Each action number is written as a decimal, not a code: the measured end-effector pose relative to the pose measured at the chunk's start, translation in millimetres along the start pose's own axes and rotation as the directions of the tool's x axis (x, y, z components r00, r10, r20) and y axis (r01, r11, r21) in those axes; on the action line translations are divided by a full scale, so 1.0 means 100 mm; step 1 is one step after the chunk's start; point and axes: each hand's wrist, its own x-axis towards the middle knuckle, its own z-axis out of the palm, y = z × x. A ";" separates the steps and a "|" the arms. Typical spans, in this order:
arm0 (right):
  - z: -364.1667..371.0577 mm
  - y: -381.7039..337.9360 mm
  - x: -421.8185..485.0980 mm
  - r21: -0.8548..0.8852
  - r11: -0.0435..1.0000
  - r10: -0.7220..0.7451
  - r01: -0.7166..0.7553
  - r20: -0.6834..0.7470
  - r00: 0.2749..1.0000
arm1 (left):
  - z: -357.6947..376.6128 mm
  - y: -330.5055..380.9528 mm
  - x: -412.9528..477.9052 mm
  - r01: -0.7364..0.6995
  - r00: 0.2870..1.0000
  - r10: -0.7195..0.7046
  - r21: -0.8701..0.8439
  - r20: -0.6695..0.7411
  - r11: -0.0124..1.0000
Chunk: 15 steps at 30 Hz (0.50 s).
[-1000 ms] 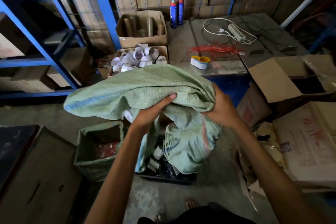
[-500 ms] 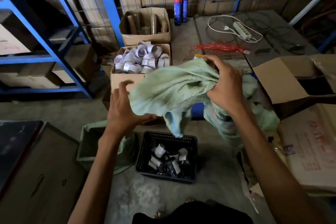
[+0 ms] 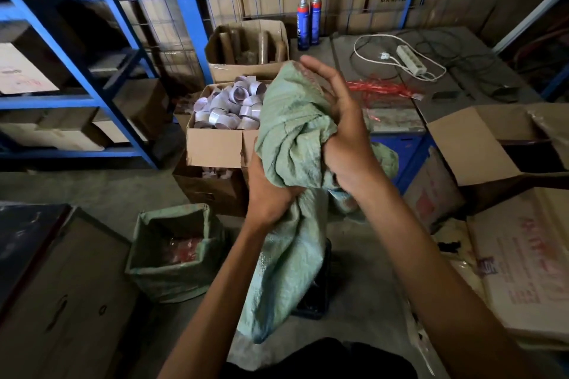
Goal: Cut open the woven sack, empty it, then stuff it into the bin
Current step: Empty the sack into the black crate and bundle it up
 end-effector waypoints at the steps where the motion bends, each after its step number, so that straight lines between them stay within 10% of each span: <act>1: -0.10 -0.01 0.03 -0.101 0.995 -0.010 0.016 0.068 0.998 | -0.01 0.00 0.04 -0.010 1.000 0.010 -0.002 -0.015 1.000; 10: -1.22 0.26 0.00 -0.419 0.901 0.252 -0.115 0.289 0.924 | -0.37 -0.12 0.15 0.080 0.995 -0.069 -0.147 0.076 0.986; 15: -1.14 0.74 -0.39 -0.310 0.888 0.442 -0.340 0.373 0.816 | -0.18 -0.02 0.16 0.260 0.955 -0.294 -0.558 0.032 0.788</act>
